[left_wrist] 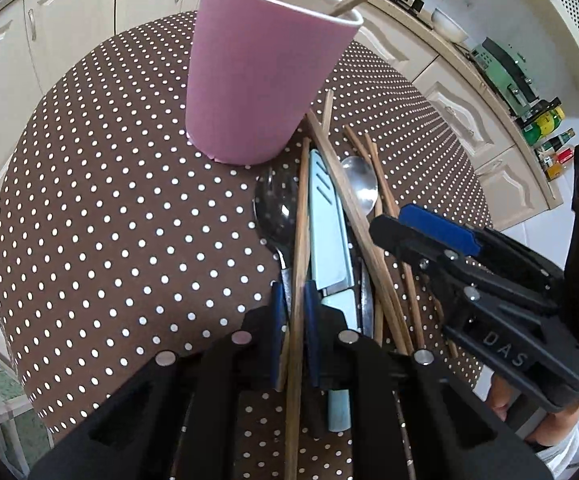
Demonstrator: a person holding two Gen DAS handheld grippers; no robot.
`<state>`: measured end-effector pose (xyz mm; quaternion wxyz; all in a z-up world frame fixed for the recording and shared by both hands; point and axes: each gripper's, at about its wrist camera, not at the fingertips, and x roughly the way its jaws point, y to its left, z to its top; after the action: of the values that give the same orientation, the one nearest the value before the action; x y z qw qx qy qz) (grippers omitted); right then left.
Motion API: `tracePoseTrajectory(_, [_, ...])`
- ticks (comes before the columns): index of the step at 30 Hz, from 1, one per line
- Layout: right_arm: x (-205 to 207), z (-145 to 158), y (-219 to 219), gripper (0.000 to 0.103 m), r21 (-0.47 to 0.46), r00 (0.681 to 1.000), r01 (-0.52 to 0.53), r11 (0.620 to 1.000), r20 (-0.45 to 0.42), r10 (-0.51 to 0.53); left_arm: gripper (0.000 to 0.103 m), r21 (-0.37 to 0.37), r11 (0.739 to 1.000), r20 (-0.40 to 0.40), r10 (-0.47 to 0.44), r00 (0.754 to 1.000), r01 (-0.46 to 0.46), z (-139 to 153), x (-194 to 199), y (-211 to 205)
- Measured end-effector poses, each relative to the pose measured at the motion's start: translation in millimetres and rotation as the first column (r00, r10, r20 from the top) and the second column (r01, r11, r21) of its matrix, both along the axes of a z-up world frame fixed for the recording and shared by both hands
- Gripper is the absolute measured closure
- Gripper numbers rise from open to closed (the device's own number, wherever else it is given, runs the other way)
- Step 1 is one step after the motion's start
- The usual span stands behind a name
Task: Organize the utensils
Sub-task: 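Grasp a chopstick from the pile with the right gripper while the left gripper holds its own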
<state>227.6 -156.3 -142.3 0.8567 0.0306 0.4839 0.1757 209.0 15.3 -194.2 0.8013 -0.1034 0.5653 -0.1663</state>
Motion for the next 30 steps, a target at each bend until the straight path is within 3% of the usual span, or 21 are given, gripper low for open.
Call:
tracePoseTrajectory(4, [0, 0, -4, 0.068, 0.006, 1.000, -0.001, 1.000, -0.007, 0.001, 0.092, 0.035, 0.999, -0.006, -0.010, 1.000, 0.010, -2, 11, -12])
tracePoseTrajectory(13, [-4, 3, -31, 0.068, -0.007, 0.999, 0.040, 0.999, -0.019, -0.040, 0.096, 0.017, 1.000, 0.012, -0.020, 1.000, 0.020, 7, 6, -15])
tracePoseTrajectory(20, [5, -8, -53, 0.068, -0.098, 0.994, 0.024, 0.995, -0.105, -0.034, 0.096, -0.030, 0.999, -0.012, -0.015, 1.000, 0.014, 6, 0, 1])
tracePoseTrajectory(30, [17, -18, -36, 0.073, -0.194, 0.988, -0.052, 0.980, -0.152, 0.023, 0.096, -0.045, 0.998, 0.029, -0.036, 0.999, 0.037, 19, -15, 7])
